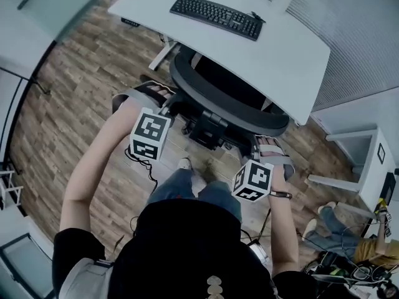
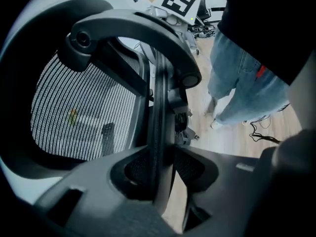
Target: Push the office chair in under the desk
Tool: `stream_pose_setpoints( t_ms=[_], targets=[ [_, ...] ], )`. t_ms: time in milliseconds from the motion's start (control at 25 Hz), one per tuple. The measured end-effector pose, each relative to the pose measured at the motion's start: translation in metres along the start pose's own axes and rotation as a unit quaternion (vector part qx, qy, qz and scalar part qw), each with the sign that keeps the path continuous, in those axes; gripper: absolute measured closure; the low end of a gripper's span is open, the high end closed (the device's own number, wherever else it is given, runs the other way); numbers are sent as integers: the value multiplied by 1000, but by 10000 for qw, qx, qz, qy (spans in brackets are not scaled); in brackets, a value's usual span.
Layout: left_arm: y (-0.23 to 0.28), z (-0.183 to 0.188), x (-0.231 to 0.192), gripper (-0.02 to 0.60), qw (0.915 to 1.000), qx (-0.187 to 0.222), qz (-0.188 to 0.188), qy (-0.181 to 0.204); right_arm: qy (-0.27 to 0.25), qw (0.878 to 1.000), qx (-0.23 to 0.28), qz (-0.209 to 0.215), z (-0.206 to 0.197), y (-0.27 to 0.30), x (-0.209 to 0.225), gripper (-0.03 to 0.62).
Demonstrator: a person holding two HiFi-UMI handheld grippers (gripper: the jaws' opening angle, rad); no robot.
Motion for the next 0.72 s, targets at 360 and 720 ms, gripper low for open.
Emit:
stream_pose_setpoints(
  t_ms=[360,720],
  targets=[
    [13,-33,-31,442,9998,100,-32,195,288,9994,-160,-56,19,21,28,484],
    [14,-38,-35,440,9995,182,-159,223,414,9989,-230,-58,23,22,29,482]
  ],
)
Point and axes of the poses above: the fingertips, and each gripper's own axes: y forward along the fingers, x to its right, z out of its top, the point moved 2 cm from there along -y, backward along the fingers, and after that the axes turned 4 degrees about -y, right-handed, at the moved point
